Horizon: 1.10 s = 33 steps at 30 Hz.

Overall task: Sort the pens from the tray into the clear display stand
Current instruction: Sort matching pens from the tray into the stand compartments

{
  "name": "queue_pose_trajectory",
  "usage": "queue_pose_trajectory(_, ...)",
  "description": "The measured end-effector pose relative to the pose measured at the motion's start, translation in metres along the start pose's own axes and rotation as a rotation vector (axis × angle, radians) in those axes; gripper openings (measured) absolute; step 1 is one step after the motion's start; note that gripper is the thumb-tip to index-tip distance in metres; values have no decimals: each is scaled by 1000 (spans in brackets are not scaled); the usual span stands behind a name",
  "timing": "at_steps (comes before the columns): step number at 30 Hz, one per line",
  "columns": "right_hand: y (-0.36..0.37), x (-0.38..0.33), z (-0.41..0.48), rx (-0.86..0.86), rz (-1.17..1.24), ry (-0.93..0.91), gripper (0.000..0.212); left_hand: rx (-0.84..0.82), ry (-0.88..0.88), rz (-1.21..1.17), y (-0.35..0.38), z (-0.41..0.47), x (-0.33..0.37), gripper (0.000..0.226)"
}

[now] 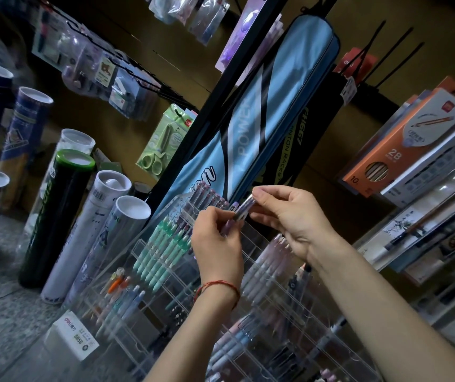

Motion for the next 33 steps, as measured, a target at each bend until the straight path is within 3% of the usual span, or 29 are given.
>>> queue_pose_trajectory(3, 5, -1, -5, 22, -11, -14, 7, 77, 77, 27, 0, -3, 5, 32)
queue_pose_trajectory(6, -13, -18, -2, 123, -34, -128, 9, -47, 149, 133, 6, -1, 4, 15)
queue_pose_trajectory(9, -57, -45, 8, 397, -233, -436, 14, -269, 135, 390, 7, 5, -1, 40)
queue_pose_trajectory(11, -58, -37, 15, 402, -508, -498, 14, -417, 110, 549, 6, 5, -10, 49)
queue_pose_trajectory(13, -44, -7, 22, 274, -581, -356, 12, -545, 96, 667, 7, 1, -18, 55)
queue_pose_trajectory(16, -26, 24, 24, 142, -435, -180, 10, -635, 104, 738, 8, -4, -23, 61)
queue_pose_trajectory(27, -27, 21, 32, 92, -443, -70, 14, -647, 102, 748, 10, -5, -28, 63)
queue_pose_trajectory(33, -17, 27, 34, 49, -594, -94, 10, -662, 132, 716, 7, -2, -28, 62)
Point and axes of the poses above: each hand's wrist, its own z-axis towards the middle knuckle, its own y-axis out of the palm, x = y × z, the point moved 4 cm from there along z, towards the middle knuckle, and after that the axes turned 2 degrees about y, right-handed, at the moved point
